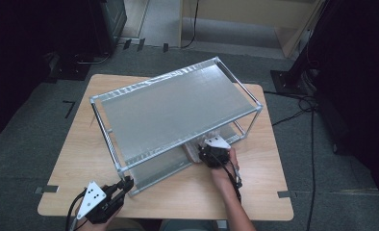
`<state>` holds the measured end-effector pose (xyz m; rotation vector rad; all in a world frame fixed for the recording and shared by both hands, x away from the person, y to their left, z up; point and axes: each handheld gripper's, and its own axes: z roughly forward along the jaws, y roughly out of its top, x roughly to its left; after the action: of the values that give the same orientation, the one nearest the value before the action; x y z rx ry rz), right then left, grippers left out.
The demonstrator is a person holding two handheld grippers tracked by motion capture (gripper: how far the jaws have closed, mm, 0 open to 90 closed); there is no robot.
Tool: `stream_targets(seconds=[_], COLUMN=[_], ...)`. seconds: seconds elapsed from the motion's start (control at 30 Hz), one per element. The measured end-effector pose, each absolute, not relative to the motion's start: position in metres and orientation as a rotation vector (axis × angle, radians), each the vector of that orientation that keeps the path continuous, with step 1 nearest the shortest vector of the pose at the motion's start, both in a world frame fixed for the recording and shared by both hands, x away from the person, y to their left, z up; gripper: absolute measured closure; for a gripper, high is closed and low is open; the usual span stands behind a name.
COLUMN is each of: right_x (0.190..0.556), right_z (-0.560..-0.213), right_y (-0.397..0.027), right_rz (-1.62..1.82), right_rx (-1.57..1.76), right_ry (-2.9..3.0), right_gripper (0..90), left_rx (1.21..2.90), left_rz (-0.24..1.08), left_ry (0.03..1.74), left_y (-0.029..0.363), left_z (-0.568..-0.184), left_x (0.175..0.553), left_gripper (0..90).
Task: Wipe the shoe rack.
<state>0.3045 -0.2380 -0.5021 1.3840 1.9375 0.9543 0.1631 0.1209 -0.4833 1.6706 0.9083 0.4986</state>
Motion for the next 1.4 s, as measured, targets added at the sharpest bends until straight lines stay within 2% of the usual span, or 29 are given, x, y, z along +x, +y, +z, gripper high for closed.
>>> stream_targets(seconds=[0.3, 0.43, 0.6, 0.8, 1.13, 1.4], right_x=[0.315, 0.315, 0.315, 0.306, 0.280, 0.257], right_z=[-0.503, -0.512, -0.512, -0.517, -0.519, -0.518], right_y=[-0.296, -0.299, -0.278, -0.229, -0.155, -0.116], right_rz=[0.875, 0.857, 0.882, 0.892, 1.008, 1.102], right_rx=[1.538, 1.590, 1.536, 1.397, 1.248, 1.092], right_ry=[1.777, 1.790, 1.856, 1.995, 2.161, 2.304], right_gripper=[62.1, 62.2, 62.2, 62.0, 64.0, 63.2], left_rx=[1.666, 1.662, 1.660, 1.669, 1.664, 1.665], left_rz=[0.507, 0.504, 0.501, 0.494, 0.492, 0.497], left_ry=[0.922, 0.927, 0.934, 0.917, 0.920, 0.920], left_y=[0.126, 0.126, 0.125, 0.120, 0.116, 0.114], left_z=[-0.483, -0.483, -0.483, -0.483, -0.483, -0.484], left_x=[0.164, 0.165, 0.165, 0.163, 0.162, 0.162], left_gripper=[79.1, 79.0, 79.1, 79.3, 79.1, 79.1])
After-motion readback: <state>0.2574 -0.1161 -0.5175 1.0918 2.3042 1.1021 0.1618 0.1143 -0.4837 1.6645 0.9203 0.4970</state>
